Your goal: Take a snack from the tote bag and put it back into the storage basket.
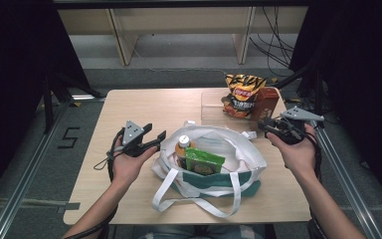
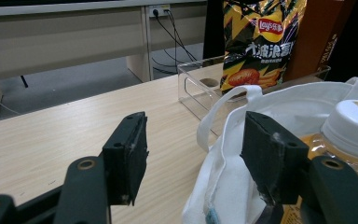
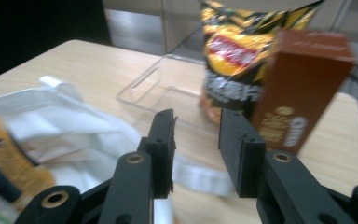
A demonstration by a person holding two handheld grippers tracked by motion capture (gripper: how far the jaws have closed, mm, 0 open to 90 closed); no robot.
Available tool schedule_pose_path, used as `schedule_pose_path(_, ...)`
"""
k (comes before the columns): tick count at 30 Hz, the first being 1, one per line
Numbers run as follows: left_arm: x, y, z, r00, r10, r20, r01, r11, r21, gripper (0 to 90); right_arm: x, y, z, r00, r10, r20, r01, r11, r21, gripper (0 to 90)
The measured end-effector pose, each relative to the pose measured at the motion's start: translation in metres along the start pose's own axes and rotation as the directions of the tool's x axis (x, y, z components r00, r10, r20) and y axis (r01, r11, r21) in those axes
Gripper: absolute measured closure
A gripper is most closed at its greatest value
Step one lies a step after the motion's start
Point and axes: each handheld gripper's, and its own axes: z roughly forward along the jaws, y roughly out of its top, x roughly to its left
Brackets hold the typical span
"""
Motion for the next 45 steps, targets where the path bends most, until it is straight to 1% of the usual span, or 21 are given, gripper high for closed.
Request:
schedule_pose_path(2, 0.001, -0.001, 0.001, 1.0, 0.005, 0.007, -0.005, 1.0, 0.002, 39.9, 0.006, -0.004, 0.001, 0.9996, -0.019, -0.019, 0.019, 1.0, -0.008, 64.8)
schedule_pose_path(3, 0.0, -0.001, 0.001, 1.0, 0.002, 0.007, -0.002, 1.0, 0.002, 39.9, 0.01, -0.006, 0.0, 0.9996, 0.0, -0.03, 0.0, 1.0, 0.012, 64.2)
schedule_pose_path(6, 0.0, -0.001, 0.001, 0.9999, 0.005, 0.012, -0.005, 1.0, -0.003, 39.9, 0.017, -0.01, 0.002, 0.997, -0.036, -0.069, 0.037, 0.999, 0.015, 62.9)
schedule_pose_path(9, 0.0, -0.001, 0.001, 0.9999, 0.008, 0.008, -0.008, 1.0, 0.0, 39.9, 0.024, -0.012, 0.003, 0.9953, -0.036, -0.09, 0.038, 0.999, 0.021, 62.3)
schedule_pose_path(10, 0.0, 0.0, 0.001, 1.0, 0.005, 0.008, -0.005, 1.0, -0.002, 39.9, 0.028, -0.012, 0.002, 0.9944, -0.009, -0.105, 0.012, 0.999, 0.03, 61.8)
schedule_pose_path(11, 0.001, 0.0, 0.001, 1.0, 0.001, 0.006, -0.001, 1.0, -0.004, 39.9, 0.027, -0.012, 0.002, 0.9939, -0.041, -0.102, 0.043, 0.999, 0.014, 61.2)
schedule_pose_path(15, 0.0, 0.001, 0.001, 0.9999, 0.006, 0.01, -0.006, 1.0, -0.007, 39.9, 0.035, -0.014, 0.0, 0.9913, -0.006, -0.131, 0.01, 1.0, 0.025, 58.7)
schedule_pose_path(17, 0.0, 0.0, 0.003, 0.9998, 0.011, 0.019, -0.01, 0.9999, -0.011, 39.9, 0.036, -0.016, 0.0, 0.9891, -0.03, -0.144, 0.032, 0.999, 0.017, 57.8)
schedule_pose_path(18, -0.001, 0.0, 0.002, 0.9999, 0.009, 0.011, -0.009, 1.0, -0.003, 39.8, 0.039, -0.017, 0.0, 0.9891, 0.0, -0.147, 0.003, 1.0, 0.02, 57.4)
schedule_pose_path(19, -0.001, 0.0, 0.002, 0.9999, 0.01, 0.01, -0.01, 0.9999, -0.001, 39.9, 0.039, -0.017, 0.0, 0.9872, -0.002, -0.159, 0.005, 1.0, 0.021, 56.9)
schedule_pose_path(20, -0.001, 0.0, 0.003, 0.9999, 0.011, 0.01, -0.011, 0.9999, -0.001, 39.9, 0.038, -0.018, 0.0, 0.9871, -0.038, -0.156, 0.039, 0.999, 0.004, 56.5)
schedule_pose_path(21, -0.001, 0.001, 0.003, 0.9999, 0.008, 0.008, -0.008, 1.0, -0.004, 39.8, 0.04, -0.018, -0.001, 0.9843, -0.021, -0.175, 0.024, 1.0, 0.014, 56.3)
schedule_pose_path(23, -0.002, 0.001, 0.003, 0.9999, 0.01, 0.0, -0.01, 0.9999, -0.001, 39.8, 0.041, -0.018, -0.002, 0.981, -0.044, -0.189, 0.044, 0.999, 0.0, 55.8)
schedule_pose_path(25, -0.002, 0.001, 0.002, 0.9999, 0.012, 0.001, -0.012, 0.9999, 0.005, 39.8, 0.046, -0.019, -0.005, 0.9762, 0.0, -0.217, 0.004, 1.0, 0.021, 55.8)
schedule_pose_path(29, -0.003, 0.003, 0.001, 0.9999, 0.011, 0.001, -0.011, 0.9999, -0.001, 39.8, 0.052, -0.021, -0.006, 0.9689, -0.058, -0.241, 0.057, 0.998, -0.012, 55.4)
schedule_pose_path(32, -0.004, 0.003, 0.002, 0.9998, 0.018, 0.009, -0.018, 0.9998, 0.001, 39.7, 0.059, -0.021, -0.008, 0.9611, -0.032, -0.274, 0.041, 0.999, 0.026, 55.0)
schedule_pose_path(35, -0.003, 0.001, 0.002, 0.9998, 0.018, 0.011, -0.018, 0.9998, 0.003, 39.7, 0.062, -0.022, -0.003, 0.9548, -0.077, -0.287, 0.079, 0.997, -0.004, 54.4)
schedule_pose_path(38, -0.002, 0.002, 0.003, 0.9997, 0.018, 0.015, -0.018, 0.9998, -0.007, 39.7, 0.069, -0.024, -0.004, 0.9495, -0.039, -0.311, 0.055, 0.997, 0.045, 54.1)
schedule_pose_path(41, -0.003, 0.002, 0.001, 0.9998, 0.017, 0.009, -0.017, 0.9999, 0.002, 39.8, 0.072, -0.026, 0.0, 0.9437, -0.043, -0.328, 0.058, 0.998, 0.033, 53.6)
schedule_pose_path(42, -0.003, 0.002, 0.001, 0.9998, 0.018, 0.01, -0.018, 0.9998, 0.002, 39.8, 0.071, -0.025, 0.0, 0.9413, -0.067, -0.331, 0.083, 0.996, 0.034, 53.3)
schedule_pose_path(45, -0.004, 0.002, 0.002, 0.9997, 0.02, 0.013, -0.02, 0.9998, 0.0, 39.7, 0.076, -0.027, 0.0, 0.9385, -0.051, -0.342, 0.074, 0.996, 0.056, 52.2)
